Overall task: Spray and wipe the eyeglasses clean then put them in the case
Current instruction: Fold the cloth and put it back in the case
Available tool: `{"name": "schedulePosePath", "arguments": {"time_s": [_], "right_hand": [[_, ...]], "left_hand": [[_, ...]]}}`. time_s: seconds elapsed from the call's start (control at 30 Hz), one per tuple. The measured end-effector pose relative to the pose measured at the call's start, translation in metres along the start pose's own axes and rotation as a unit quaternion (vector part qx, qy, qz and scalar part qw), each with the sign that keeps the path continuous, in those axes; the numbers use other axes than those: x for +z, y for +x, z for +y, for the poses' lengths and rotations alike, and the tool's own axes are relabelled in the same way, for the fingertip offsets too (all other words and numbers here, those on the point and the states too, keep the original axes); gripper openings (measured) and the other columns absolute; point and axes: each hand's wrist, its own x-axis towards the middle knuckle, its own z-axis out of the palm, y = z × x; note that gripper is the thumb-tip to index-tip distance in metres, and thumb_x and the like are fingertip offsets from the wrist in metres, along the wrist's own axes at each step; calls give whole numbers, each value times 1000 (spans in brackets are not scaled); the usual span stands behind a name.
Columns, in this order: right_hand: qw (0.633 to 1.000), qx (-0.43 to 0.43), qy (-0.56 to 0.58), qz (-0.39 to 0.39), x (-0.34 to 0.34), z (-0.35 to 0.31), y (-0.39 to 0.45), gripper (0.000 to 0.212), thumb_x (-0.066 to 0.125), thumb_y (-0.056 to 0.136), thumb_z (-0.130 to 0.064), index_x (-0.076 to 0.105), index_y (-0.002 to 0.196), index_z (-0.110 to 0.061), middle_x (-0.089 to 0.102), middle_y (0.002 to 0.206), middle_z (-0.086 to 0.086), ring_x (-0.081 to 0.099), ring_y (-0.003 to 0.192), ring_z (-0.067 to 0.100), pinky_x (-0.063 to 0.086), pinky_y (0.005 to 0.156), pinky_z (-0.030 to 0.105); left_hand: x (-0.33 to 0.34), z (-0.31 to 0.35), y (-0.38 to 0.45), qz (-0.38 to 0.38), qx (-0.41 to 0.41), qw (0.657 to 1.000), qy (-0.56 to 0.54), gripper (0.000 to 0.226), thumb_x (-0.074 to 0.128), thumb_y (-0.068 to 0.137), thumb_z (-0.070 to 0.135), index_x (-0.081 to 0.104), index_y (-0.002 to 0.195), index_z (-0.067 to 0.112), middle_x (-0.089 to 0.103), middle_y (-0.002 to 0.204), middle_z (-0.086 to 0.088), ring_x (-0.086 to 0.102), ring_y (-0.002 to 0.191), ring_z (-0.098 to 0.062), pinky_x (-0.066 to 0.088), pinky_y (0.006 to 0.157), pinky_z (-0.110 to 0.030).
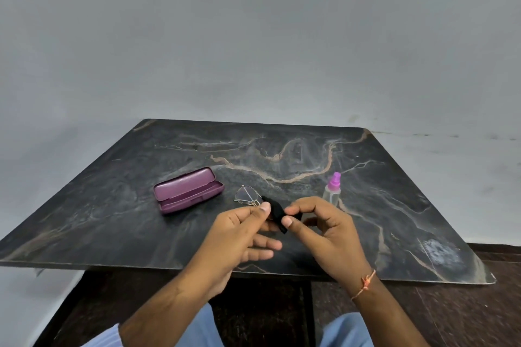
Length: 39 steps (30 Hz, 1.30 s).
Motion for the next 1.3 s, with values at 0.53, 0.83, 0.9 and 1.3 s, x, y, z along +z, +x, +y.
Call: {"name": "schedulePosePath", "arguments": {"time_s": [0.53,0.83,0.9,1.3], "right_hand": [[996,82,-25,-37,45,-25,11,26,91,80,-37,83,105,-34,82,105,-15,75,109,6,61,95,41],[995,92,31,-19,47,-33,13,11,81,92,-16,85,100,-22,84,97,-5,79,94,15,64,90,42],[996,85,8,-37,47,-36,9,16,86,87,-21,85,102,-27,83,99,-9,78,97,12,63,90,37],[996,4,-91,0,49,-45,1,19,84,88,-12,83,96,-30,81,93,-18,77,93,8,62,82,29]], "left_hand": [[-44,2,-2,27,114,993,-8,14,71,103,16,82,105,10,85,100,-12,84,94,-23,69,87,-37],[-55,-3,-11,56,127,990,2,15,66,107,15,80,106,12,81,103,-10,80,98,-15,68,91,-45],[-58,-3,-11,52,130,990,-4,14,67,105,17,80,106,11,76,113,-25,80,105,-28,68,92,-46],[-63,-7,-18,57,137,989,-10,13,68,104,13,80,100,9,82,108,-19,81,103,-30,68,91,-41]]}}
